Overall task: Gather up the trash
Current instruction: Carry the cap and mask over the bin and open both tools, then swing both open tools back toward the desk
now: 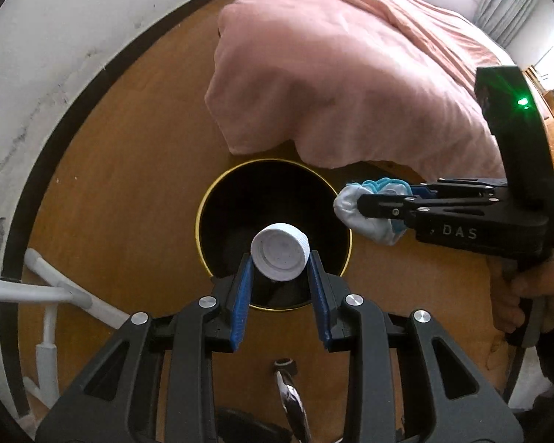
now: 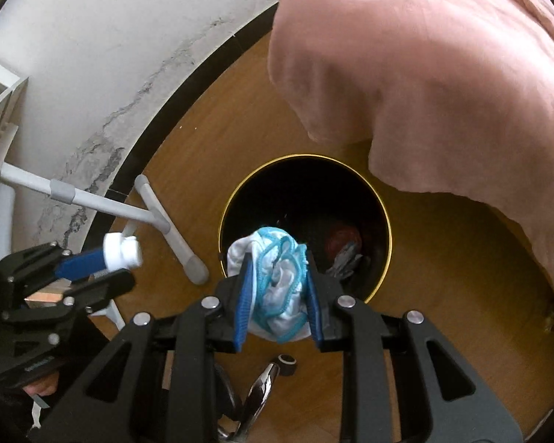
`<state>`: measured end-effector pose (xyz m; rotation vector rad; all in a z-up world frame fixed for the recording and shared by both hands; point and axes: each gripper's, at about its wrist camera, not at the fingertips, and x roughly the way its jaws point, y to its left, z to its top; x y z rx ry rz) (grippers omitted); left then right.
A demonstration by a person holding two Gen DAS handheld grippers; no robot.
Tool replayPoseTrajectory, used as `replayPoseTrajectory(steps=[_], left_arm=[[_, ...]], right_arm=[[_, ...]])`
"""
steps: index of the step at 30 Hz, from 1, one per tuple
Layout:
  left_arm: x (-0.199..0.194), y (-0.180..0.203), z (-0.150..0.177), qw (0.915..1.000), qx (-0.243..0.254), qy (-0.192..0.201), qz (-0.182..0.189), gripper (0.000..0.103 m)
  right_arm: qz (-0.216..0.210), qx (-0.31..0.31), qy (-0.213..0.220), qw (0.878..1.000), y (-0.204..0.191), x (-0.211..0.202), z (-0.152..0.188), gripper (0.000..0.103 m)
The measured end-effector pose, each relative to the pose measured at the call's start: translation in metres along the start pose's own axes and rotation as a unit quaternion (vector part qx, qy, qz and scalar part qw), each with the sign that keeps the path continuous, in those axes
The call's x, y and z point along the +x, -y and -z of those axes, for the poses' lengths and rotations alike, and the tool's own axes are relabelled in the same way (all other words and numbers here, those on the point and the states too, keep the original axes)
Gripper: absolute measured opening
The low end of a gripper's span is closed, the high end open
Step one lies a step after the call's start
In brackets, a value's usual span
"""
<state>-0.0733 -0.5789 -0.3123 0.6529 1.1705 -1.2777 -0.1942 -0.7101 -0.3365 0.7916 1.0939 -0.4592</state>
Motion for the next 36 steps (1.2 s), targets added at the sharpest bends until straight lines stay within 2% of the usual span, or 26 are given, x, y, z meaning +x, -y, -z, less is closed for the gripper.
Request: replayPoseTrajectory(steps=[5,7,9,16,19,20,21,24,26,28,30,31,35,36], left_arm=[[0.010,0.006,-0.009,0.9999,0.009,-0.006,0.003,0.029],[0.012,0.008,-0.012,0.9999,0.010,-0.009,0.000,0.036],[0.012,0.009,-0.011,0.9998,0.009,-0.016,-0.001,0.045],[-0.004,0.012,-0.013,0.9998,0.013,-0.008,-0.012,0.047],[-0.028,0.016,-0.010,0.9996,0.015,0.011,-0.019,0.057],[-0.036,0.018,-0.010,0.9995,0.016,0.017,-0.022,0.062],[-0.053,0.022,-0.009,0.9990,0.020,0.031,-0.026,0.069],[-0.097,0.029,-0.003,0.9966,0.032,0.068,-0.034,0.081],[-0.132,0.031,0.003,0.9937,0.037,0.092,-0.053,0.087],[-0.177,0.027,0.016,0.9886,0.033,0.124,-0.078,0.088],[-0.214,0.019,0.032,0.9862,0.021,0.142,-0.082,0.090],[-0.237,0.012,0.044,0.9829,0.008,0.156,-0.097,0.090],[-0.312,-0.022,0.098,0.9692,-0.053,0.189,-0.148,0.091],[-0.330,-0.031,0.113,0.9659,-0.071,0.199,-0.149,0.091]], right_arm=[[-0.011,0.007,0.008,1.000,0.007,-0.002,-0.007,0.028],[-0.014,0.006,0.010,1.000,0.005,-0.004,-0.009,0.045],[-0.013,0.002,0.016,1.000,0.002,-0.009,-0.010,0.053],[-0.012,-0.001,0.030,0.999,-0.004,-0.030,-0.014,0.053],[-0.006,-0.006,0.041,0.999,-0.012,-0.045,-0.013,0.055],[-0.004,-0.009,0.047,0.999,-0.017,-0.054,-0.013,0.060],[-0.003,-0.014,0.054,0.998,-0.023,-0.064,-0.013,0.063],[0.002,-0.042,0.083,0.996,-0.048,-0.100,-0.014,0.069],[-0.001,-0.065,0.106,0.992,-0.072,-0.127,-0.015,0.072],[-0.006,-0.095,0.130,0.987,-0.100,-0.153,-0.015,0.076],[-0.016,-0.125,0.150,0.981,-0.133,-0.175,-0.014,0.076],[-0.029,-0.146,0.157,0.976,-0.157,-0.185,-0.012,0.076],[-0.084,-0.214,0.160,0.960,-0.247,-0.202,0.001,0.076],[-0.096,-0.228,0.159,0.956,-0.265,-0.203,0.006,0.076]])
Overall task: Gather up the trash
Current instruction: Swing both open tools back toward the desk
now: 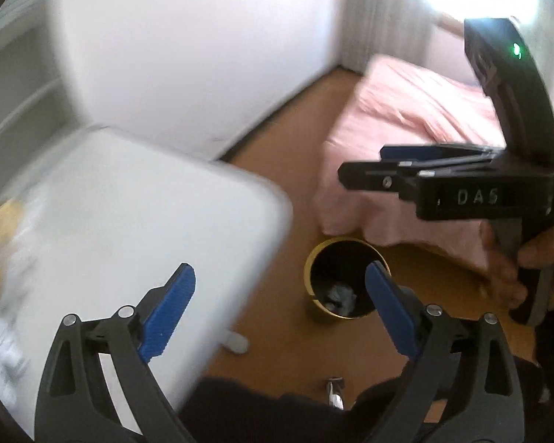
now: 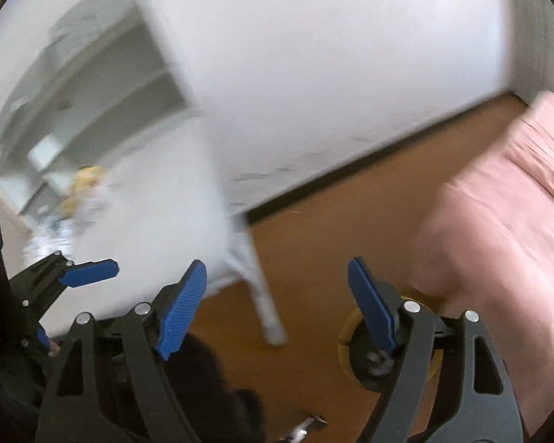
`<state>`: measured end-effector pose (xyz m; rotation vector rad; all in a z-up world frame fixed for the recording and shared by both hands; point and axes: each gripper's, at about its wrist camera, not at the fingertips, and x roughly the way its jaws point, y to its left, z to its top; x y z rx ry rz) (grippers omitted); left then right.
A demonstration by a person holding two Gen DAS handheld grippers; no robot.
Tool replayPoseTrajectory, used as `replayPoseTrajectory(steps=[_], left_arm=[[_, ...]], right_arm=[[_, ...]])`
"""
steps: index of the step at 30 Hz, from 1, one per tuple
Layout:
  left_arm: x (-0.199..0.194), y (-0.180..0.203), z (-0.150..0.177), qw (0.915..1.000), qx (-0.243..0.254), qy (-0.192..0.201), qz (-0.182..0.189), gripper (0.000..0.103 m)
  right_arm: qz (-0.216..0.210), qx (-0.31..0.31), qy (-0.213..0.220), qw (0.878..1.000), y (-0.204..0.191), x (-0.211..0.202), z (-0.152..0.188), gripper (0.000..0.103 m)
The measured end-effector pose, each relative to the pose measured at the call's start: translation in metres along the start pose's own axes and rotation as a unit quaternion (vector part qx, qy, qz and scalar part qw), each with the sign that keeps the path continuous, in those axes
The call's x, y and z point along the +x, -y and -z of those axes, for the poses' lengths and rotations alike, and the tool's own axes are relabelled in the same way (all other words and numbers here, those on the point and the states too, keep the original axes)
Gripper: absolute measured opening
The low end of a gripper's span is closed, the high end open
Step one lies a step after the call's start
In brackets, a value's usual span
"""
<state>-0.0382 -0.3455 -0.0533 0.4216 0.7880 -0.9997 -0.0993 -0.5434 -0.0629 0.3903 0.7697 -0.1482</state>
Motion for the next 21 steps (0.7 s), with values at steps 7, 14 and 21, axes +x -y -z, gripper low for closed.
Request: replayPoseTrajectory(steps=[7,14,21], left_arm=[[-0.118,-0.136,0.073,0.9818,-0.136,0.023,-0.131,0.091],[-0.199,-0.255,0.174,0.9231,-0.281,0.008,-0.262,0.091],[-0.215,-0.287,0.214,0.9048,-0.328,0.008,-0.272,0.091]], right_arm=[[-0.125,-0.118,-0.027,0.985,-0.178,0.039,-0.017,0.076],[-0.207,-0.190,-0.075,0.957,-0.318,0.083,-0.011,0.076],[-0.198,-0.226,-0.103,0.948,-0.386,0.116,-0.010,0.076]])
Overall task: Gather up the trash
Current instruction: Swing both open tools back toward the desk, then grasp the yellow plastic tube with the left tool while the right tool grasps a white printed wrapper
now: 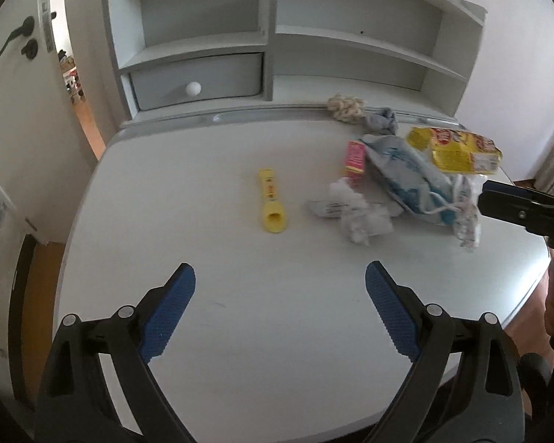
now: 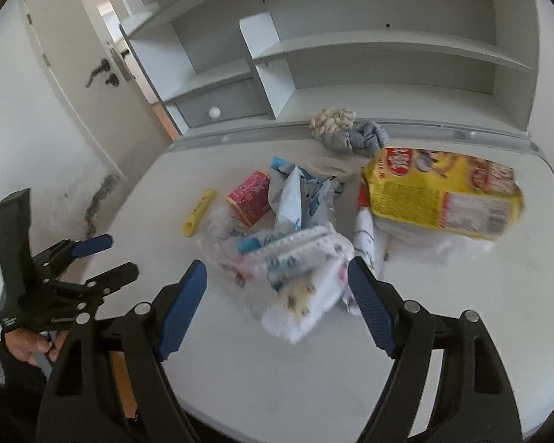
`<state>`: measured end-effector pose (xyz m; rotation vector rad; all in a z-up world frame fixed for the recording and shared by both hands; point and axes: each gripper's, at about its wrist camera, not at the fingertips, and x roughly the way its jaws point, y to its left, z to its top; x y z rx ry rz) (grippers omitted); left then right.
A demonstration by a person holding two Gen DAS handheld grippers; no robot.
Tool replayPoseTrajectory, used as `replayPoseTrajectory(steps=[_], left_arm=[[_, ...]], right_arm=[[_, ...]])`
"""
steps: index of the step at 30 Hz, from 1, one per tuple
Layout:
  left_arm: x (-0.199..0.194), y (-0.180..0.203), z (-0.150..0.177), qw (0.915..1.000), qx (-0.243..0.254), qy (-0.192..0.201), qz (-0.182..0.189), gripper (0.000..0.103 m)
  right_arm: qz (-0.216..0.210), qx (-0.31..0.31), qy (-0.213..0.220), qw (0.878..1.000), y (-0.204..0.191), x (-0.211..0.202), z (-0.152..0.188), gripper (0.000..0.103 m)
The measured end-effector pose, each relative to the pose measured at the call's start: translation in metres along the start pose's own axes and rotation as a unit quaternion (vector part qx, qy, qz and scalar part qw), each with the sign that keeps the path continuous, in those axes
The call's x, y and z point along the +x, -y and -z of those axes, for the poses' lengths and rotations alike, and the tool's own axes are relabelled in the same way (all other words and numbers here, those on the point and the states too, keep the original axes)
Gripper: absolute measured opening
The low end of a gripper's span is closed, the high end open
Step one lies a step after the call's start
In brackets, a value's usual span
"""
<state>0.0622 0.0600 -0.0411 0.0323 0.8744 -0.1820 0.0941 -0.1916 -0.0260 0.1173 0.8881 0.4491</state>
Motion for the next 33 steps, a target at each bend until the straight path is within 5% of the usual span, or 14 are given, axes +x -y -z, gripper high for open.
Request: replayPoseTrajectory(steps=[7,12,16,20,28,33], left_arm=[[0.029,-0.021,-0.013,0.9999,0.002,-0.014,-0.008,0.091],[0.060,-0.026,-0.028,0.9995,0.002,-0.030,-0.014,0.089],[0.075,-0.025,-0.037,0.9992,0.000,-0.034,-0.021,0.078],[0.089,-0.025,-0.038,0.9986,-0.006,-0.049,-0.017,0.055],[0.100,-0.023,-0.045,0.9981,-0.009,-0.057,-0.024,0.040],[0.105,-0.020,-0.051,0.9978,0.003,-0.058,-0.030,0.018]], right_arm=[[0.036,0.003,-0.029,0.999,0.005,0.019,-0.002,0.075],[0.037,0.001,-0.026,0.999,0.003,0.014,-0.004,0.024],[0.030,-0.004,-0.006,1.000,0.000,-0.002,-0.005,0.023],[0.022,-0.010,0.009,1.000,-0.005,-0.017,-0.007,0.023],[0.013,-0.013,0.022,1.000,-0.004,-0.035,-0.004,0.023],[0.015,-0.008,0.026,1.000,0.004,-0.042,0.000,0.023]])
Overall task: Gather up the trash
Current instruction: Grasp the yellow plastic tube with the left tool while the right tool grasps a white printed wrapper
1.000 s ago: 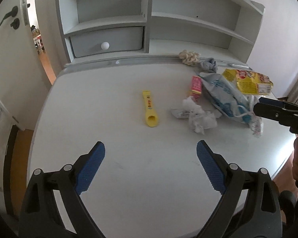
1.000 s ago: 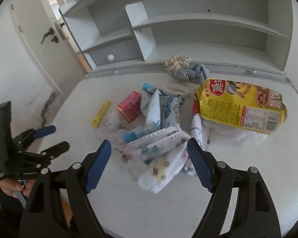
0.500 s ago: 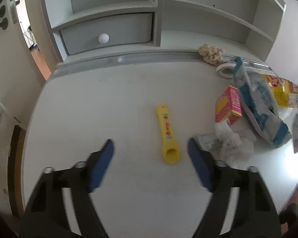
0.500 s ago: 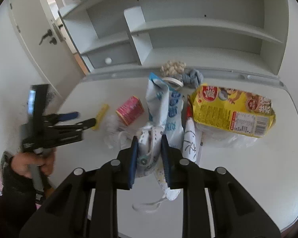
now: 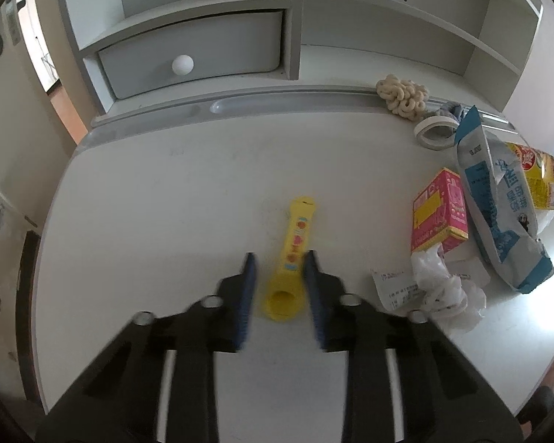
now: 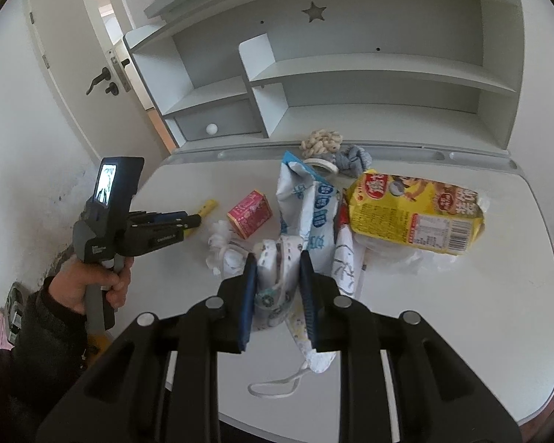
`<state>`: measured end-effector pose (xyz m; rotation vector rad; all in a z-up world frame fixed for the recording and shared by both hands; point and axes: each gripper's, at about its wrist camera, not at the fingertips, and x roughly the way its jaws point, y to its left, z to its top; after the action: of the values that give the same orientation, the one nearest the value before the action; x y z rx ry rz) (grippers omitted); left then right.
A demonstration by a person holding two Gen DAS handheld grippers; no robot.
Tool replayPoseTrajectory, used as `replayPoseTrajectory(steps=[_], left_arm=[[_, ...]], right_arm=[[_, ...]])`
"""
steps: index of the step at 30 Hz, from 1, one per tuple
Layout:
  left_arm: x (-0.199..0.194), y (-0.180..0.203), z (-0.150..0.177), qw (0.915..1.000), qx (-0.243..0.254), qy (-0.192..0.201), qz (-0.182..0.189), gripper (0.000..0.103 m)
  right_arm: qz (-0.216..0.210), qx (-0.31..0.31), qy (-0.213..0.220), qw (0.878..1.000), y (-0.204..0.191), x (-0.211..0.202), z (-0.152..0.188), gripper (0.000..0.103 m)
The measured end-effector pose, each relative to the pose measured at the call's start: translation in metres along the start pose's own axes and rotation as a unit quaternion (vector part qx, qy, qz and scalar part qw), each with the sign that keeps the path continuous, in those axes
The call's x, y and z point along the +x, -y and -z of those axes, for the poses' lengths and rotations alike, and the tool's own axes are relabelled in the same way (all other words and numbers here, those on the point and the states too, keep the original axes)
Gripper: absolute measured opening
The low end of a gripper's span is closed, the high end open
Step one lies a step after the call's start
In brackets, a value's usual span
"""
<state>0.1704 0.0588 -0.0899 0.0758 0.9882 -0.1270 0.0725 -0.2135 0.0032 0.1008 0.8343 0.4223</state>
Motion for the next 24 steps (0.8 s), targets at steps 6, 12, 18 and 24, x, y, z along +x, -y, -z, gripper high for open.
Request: replayPoseTrajectory(steps=[6,12,18,24], left_arm=[[-0.014,0.004,-0.001,0.9999,-0.006,0.014,-0.002,0.017],[-0.056,0.034,-0.005,0.9985,0.012,0.049,0.021,0.000],[-0.077,0.080,-0.016,0.9958,0.047,0.071,0.036,0.000],[-0.066,0.043,-0.021,0.9989,0.009,0.044,-0.018,0.013]], right_arm=[[0.012,0.019,0.011,1.000,0.020,-0.016,0.008,0.023],[0.047,0.062,0.038,0.996,0.067,-0.050,0.022,0.023],[0.096,0.127,0.064,0.985,0.130,-0.097,0.056,0.023],[0.114,0.171,0.063,0.977,0.173,-0.117,0.095,0.023]])
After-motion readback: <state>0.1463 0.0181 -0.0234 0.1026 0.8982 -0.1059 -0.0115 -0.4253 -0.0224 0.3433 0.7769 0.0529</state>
